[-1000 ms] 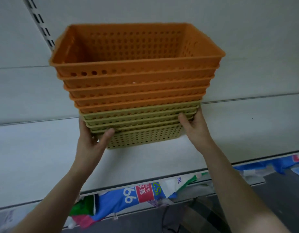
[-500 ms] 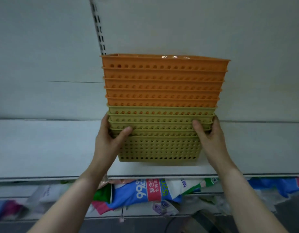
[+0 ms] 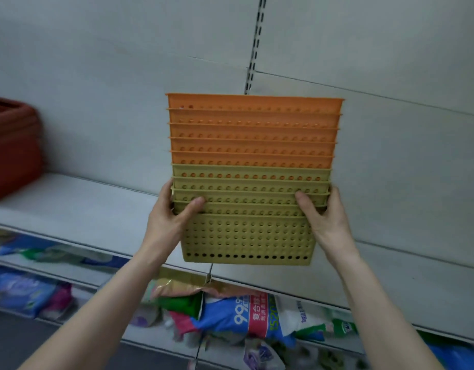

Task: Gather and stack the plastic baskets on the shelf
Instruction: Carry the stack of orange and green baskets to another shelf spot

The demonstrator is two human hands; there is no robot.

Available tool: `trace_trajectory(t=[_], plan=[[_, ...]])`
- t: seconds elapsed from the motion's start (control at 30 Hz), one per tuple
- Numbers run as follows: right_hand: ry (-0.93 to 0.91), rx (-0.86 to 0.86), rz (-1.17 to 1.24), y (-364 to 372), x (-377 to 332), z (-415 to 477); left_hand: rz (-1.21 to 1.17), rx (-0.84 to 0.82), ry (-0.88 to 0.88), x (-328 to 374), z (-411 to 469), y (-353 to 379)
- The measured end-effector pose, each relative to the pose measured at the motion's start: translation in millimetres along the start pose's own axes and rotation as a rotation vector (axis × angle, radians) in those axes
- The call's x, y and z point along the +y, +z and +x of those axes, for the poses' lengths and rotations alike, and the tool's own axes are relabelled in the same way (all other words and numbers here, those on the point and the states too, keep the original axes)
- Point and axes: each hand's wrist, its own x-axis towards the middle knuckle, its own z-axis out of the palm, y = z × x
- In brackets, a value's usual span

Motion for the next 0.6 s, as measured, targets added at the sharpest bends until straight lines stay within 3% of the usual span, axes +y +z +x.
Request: trace_trajectory(t=[0.27,0.6], plan=[[-0.100,-0.149,0.025,113,-71,-3,0.051,0.154,0.048,17,5,-134],[-0.156,-0.324,0.167,324,-170,-30,0.177,0.383,0.109,39,16,-357]])
